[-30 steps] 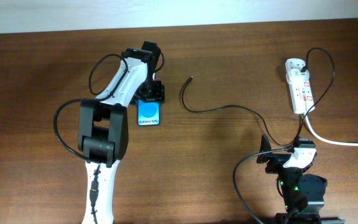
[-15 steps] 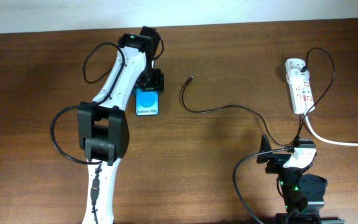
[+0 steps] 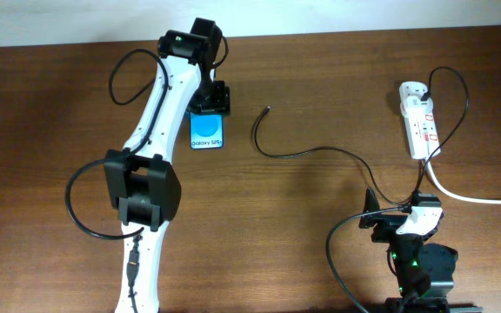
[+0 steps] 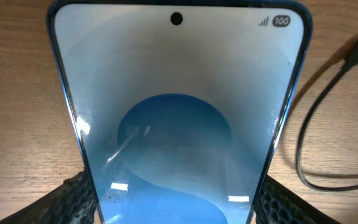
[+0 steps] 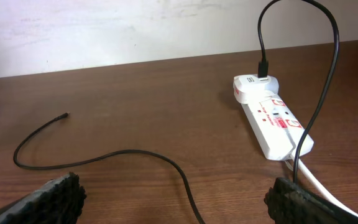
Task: Plug charger to phone and switch on socket
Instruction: 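Lift the phone with the left gripper and tilt it upright toward center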
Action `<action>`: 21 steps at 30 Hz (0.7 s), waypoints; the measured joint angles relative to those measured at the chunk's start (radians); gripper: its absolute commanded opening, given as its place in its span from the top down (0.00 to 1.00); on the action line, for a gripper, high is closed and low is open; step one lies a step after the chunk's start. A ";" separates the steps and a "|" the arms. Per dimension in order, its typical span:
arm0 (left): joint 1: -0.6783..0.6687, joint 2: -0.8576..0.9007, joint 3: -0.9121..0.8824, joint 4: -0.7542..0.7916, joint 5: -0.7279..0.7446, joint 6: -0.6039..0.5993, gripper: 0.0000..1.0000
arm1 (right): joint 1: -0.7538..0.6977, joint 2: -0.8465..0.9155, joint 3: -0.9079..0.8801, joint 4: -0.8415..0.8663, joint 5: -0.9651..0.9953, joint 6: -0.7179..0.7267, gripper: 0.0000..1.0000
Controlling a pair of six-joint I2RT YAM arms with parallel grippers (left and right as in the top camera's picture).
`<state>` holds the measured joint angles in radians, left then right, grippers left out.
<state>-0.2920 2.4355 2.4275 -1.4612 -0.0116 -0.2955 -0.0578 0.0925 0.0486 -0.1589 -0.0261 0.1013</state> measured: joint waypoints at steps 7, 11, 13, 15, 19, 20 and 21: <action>0.000 0.000 0.019 -0.049 0.178 -0.072 1.00 | 0.000 0.000 0.000 0.000 0.000 0.000 0.02; 0.001 0.000 0.019 -0.102 0.303 -0.103 1.00 | 0.000 0.000 0.000 0.000 0.000 0.000 0.02; 0.000 0.000 0.019 -0.140 0.366 -0.118 1.00 | 0.000 0.000 0.000 0.000 0.000 0.000 0.02; 0.001 0.000 0.020 -0.188 0.385 -0.121 1.00 | 0.000 0.000 0.000 0.000 0.000 0.000 0.02; 0.000 0.000 0.020 -0.222 0.395 -0.138 1.00 | 0.000 0.000 0.000 0.000 0.000 0.000 0.02; 0.000 0.000 0.020 -0.222 0.398 -0.167 1.00 | 0.000 0.000 0.000 0.000 0.000 0.000 0.02; 0.001 0.000 0.020 -0.222 0.420 -0.219 1.00 | 0.000 0.000 0.000 0.000 0.000 0.000 0.02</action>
<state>-0.2913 2.4351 2.4474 -1.6833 0.4088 -0.5140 -0.0578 0.0925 0.0486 -0.1589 -0.0261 0.1017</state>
